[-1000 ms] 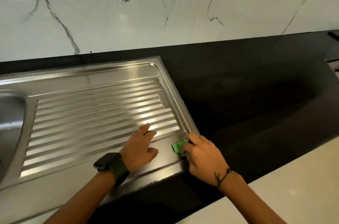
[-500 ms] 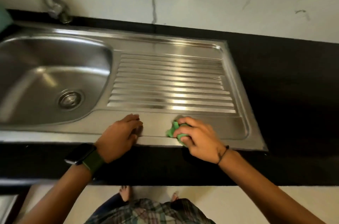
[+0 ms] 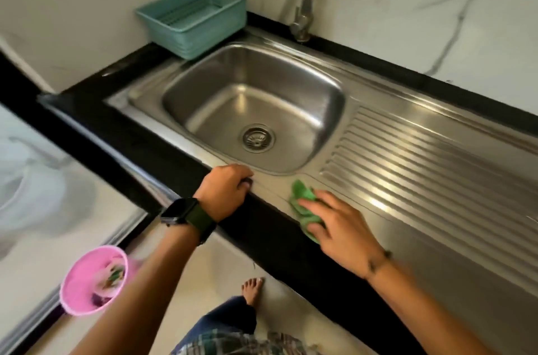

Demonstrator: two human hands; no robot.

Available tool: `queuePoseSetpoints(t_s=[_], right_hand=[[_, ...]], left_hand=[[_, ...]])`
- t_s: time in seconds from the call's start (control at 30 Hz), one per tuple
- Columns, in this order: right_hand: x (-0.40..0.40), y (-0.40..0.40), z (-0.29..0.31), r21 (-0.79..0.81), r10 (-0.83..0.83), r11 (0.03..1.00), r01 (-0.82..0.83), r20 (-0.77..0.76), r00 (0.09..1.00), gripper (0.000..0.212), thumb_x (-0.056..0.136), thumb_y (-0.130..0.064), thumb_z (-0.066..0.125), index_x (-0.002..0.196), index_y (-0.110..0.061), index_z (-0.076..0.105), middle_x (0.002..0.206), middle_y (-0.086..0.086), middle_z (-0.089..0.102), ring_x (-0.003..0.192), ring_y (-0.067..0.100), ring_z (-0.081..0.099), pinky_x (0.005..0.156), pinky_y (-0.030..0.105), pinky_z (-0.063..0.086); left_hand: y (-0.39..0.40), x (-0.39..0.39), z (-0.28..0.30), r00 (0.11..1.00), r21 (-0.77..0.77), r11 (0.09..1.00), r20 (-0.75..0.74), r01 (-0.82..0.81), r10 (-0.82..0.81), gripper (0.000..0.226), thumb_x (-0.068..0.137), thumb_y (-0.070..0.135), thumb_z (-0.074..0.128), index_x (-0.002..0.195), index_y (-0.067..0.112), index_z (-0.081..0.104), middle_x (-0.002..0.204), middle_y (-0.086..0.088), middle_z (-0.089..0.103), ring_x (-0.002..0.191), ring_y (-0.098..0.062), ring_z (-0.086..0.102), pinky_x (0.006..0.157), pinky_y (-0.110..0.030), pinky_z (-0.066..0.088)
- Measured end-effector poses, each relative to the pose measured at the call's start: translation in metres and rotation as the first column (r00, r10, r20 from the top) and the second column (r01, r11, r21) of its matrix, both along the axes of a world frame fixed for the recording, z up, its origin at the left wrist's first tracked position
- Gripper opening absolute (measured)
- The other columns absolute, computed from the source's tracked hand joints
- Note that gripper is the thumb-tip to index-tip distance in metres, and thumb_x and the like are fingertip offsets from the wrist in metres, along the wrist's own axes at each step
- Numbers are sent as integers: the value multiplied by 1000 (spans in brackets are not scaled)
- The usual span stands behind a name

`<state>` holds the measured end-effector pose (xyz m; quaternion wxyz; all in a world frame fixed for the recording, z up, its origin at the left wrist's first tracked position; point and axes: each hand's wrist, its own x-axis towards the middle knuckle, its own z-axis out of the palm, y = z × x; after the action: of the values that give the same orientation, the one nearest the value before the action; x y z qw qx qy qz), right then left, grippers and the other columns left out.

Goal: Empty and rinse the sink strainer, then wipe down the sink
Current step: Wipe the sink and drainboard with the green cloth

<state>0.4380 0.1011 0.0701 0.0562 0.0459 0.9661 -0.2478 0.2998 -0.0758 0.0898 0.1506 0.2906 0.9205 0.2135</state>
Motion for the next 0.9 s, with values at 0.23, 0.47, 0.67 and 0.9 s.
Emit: queuePoseSetpoints(t_s=[0.23,0.47,0.67,0.9], right_hand=[[-30,-10,10,98,94,990,-100,66,993,48,68,-10,77,113,-20,65,113,-1,62,88,13,64,78,16,46],[-167,-92,4,104,262,960,-259,-21,965,44,87,-15,56,130,-20,51,131,2,49,115,25,52,97,34,43],[-280,-161,-3,151,340,934,-324,-93,936,36,90,-19,44,125,-20,49,126,3,49,107,29,54,90,37,42],[-370,-218,-14,114,332,942,-316,-179,926,30,96,-19,39,120,-10,54,118,15,53,100,35,57,81,39,47]], left_hand=[[-38,-25,-6,987,32,987,-20,-157,158,29,84,1,40,101,5,63,121,-7,61,114,-27,55,104,-34,37],[-75,-77,-1,938,182,926,-48,-330,344,36,87,3,39,117,8,59,133,-6,55,123,-23,49,110,-30,30],[-101,-134,1,863,288,831,-33,-476,505,38,83,-1,45,117,5,60,127,-11,59,119,-24,54,101,-26,36],[-131,-183,6,786,324,744,-2,-584,618,39,85,0,47,123,6,55,122,-11,60,112,-23,54,88,-17,34]])
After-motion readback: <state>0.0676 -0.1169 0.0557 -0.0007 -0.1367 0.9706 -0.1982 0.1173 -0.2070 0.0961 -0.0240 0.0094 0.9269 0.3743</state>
